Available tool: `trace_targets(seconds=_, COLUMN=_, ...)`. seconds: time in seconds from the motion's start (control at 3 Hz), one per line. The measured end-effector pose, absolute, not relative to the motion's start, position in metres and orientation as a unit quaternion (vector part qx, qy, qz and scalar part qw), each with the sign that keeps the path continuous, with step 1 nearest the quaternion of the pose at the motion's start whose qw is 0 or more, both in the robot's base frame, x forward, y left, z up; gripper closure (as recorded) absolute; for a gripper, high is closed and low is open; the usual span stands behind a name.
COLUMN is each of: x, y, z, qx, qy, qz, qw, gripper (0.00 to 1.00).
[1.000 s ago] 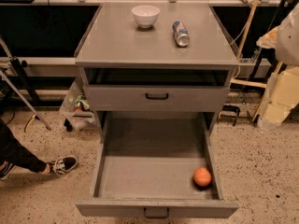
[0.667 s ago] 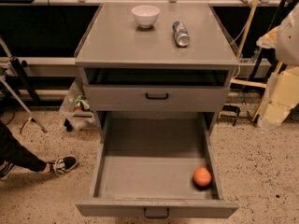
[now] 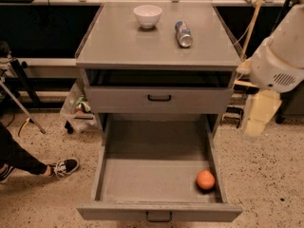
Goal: Pick orange from middle drawer and place on counter
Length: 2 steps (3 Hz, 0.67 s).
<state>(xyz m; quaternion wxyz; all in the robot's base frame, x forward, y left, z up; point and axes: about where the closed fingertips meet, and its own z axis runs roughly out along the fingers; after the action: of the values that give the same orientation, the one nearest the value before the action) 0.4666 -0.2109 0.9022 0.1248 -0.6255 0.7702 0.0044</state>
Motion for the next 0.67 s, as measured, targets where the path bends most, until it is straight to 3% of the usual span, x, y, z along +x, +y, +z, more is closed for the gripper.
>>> trace_targets(seconds=0.33, x=0.497, y=-0.207, z=0.822, qx=-0.637, qy=0.766, qz=0.038, qw=0.080, gripper=0.00)
trace_targets(seconds=0.67, x=0.540, y=-0.235, z=0.772, qx=-0.625, qy=0.777, qz=0.024, qw=0.068, gripper=0.00)
